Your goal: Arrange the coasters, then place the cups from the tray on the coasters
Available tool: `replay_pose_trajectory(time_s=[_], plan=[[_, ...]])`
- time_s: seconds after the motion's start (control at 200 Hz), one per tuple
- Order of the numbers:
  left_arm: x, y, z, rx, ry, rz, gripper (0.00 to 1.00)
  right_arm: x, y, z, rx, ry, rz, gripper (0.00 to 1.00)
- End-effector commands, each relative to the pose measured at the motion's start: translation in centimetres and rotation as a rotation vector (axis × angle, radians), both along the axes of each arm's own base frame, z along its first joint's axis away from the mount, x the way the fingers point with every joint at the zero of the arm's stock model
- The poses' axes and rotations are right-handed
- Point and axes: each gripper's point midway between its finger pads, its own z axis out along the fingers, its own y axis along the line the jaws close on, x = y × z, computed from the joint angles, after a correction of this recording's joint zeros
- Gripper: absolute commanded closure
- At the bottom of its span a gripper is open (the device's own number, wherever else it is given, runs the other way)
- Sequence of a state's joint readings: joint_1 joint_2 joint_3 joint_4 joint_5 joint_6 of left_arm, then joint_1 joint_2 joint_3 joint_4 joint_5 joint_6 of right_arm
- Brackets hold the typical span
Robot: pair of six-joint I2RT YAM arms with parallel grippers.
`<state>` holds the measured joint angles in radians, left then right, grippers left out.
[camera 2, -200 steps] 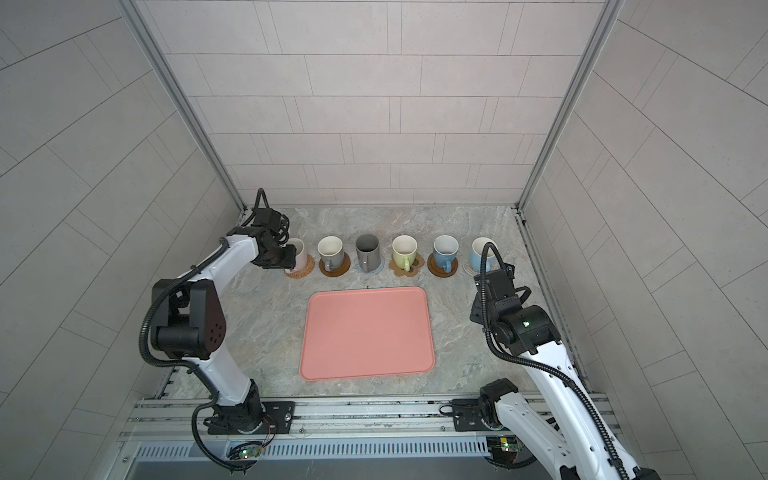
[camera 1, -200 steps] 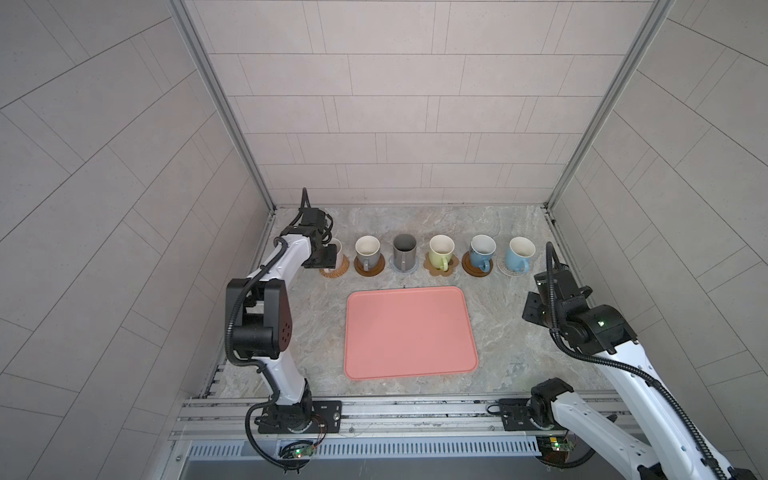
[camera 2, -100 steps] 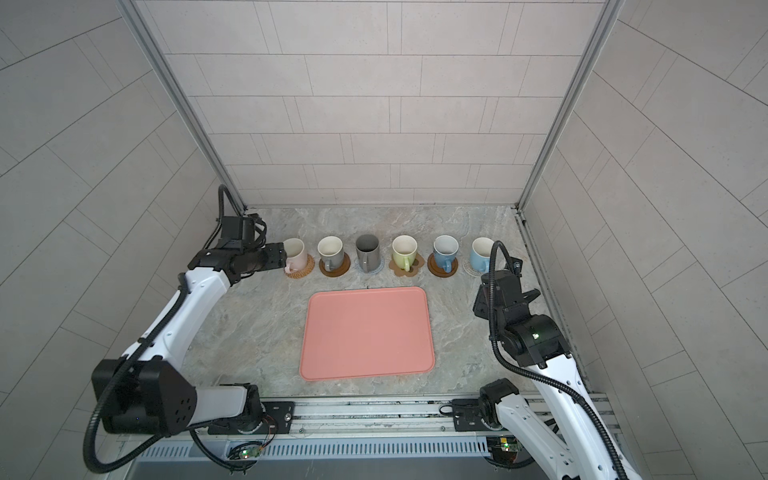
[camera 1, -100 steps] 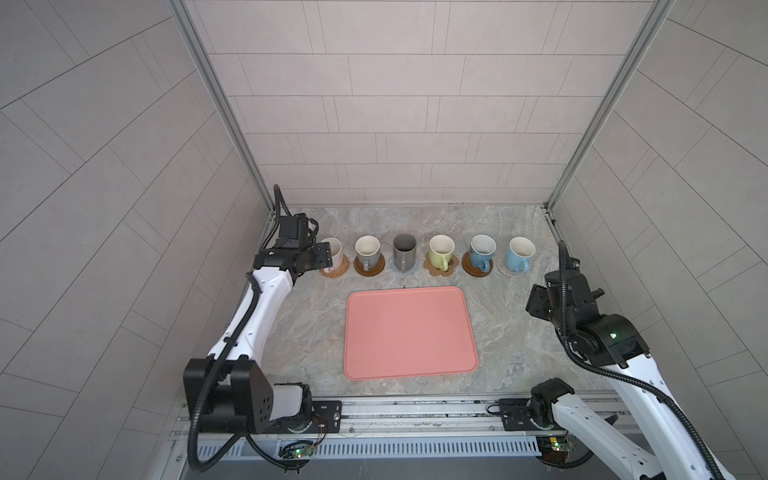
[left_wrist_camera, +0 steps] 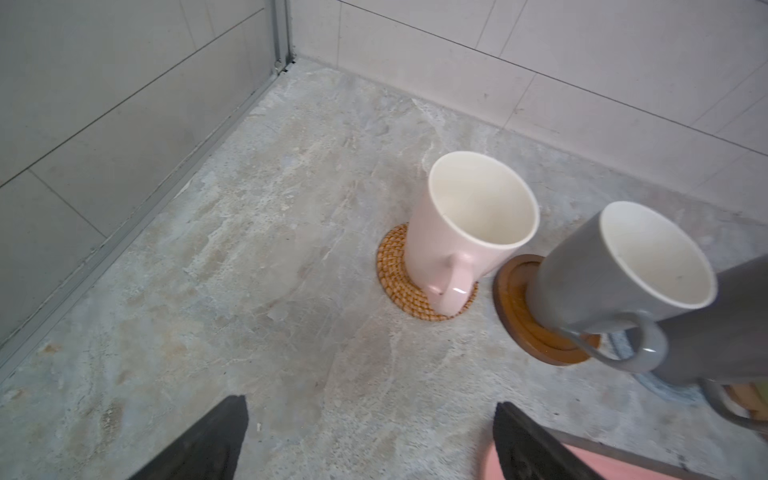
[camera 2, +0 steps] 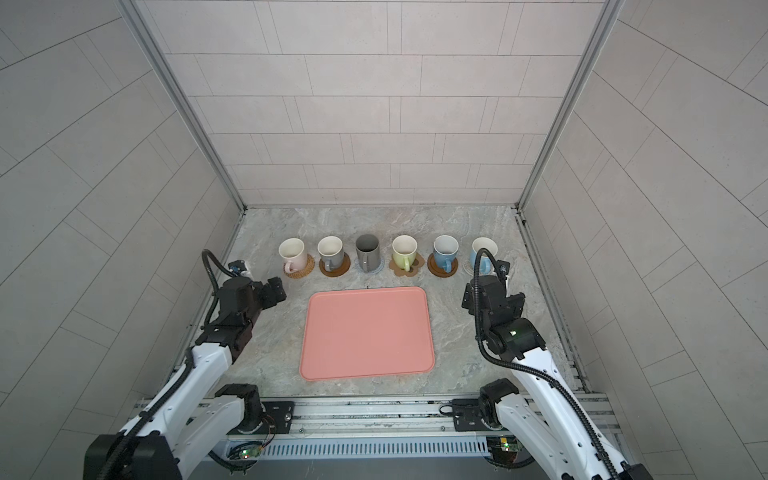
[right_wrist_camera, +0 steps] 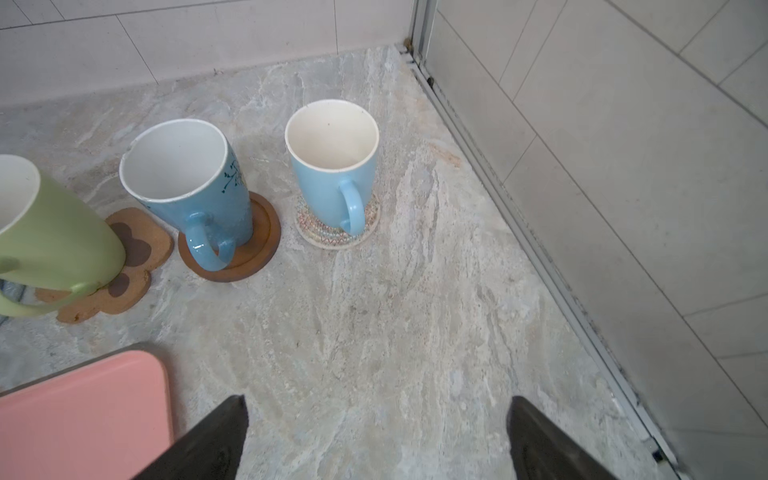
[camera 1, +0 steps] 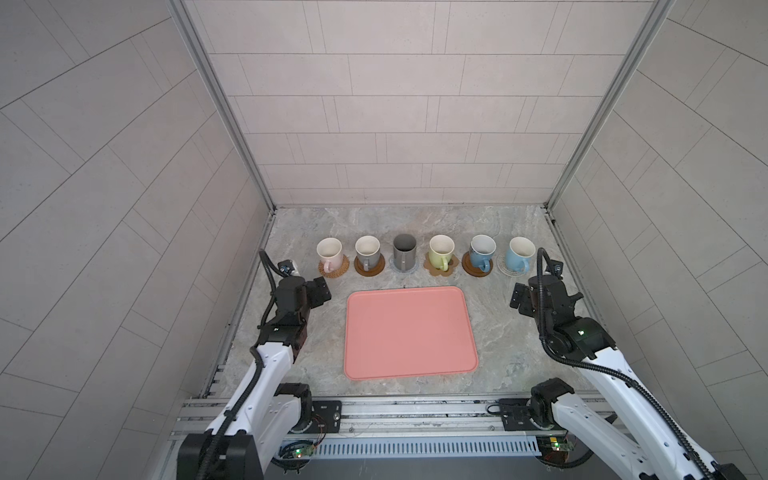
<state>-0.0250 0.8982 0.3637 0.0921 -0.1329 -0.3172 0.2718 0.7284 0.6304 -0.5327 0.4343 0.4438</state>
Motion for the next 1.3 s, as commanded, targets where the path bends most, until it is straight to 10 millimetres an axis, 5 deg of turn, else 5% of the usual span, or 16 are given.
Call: replay_pose_trajectory(time_s=[0.0, 0.2, 0.28, 0.615, 0.771, 1.296], plan=[[1.2, 1.8, 3.0, 0.066, -0.156, 0.086, 0.0, 1.6, 0.0, 0.0, -0.137, -0.085, 0.083, 0.0], [2.8, 1.4, 1.9, 0.177, -0.165, 0.008, 0.0, 2.2, -0.3, -2.6, -0.257, -0.218, 0.117, 0.01], [2.4, 2.0, -1.0, 0.169, -0.123, 0.05, 0.0, 2.0, -0.8, -4.4, -0.249, -0.227, 0.088, 0.0], [7.0, 0.1, -0.5, 0.218, -0.182, -0.091, 0.0, 3.5, -3.2, -4.7, -0.201, -0.246, -0.009, 0.0], [6.7, 0.4, -3.4, 0.245, -0.213, -0.08, 0.0, 4.8, -3.6, -4.9, -0.214, -0.238, -0.025, 0.01], [9.2, -2.5, -3.6, 0.243, -0.168, -0.268, 0.0, 8.1, -3.8, -5.1, -0.229, -0.242, -0.028, 0.0]])
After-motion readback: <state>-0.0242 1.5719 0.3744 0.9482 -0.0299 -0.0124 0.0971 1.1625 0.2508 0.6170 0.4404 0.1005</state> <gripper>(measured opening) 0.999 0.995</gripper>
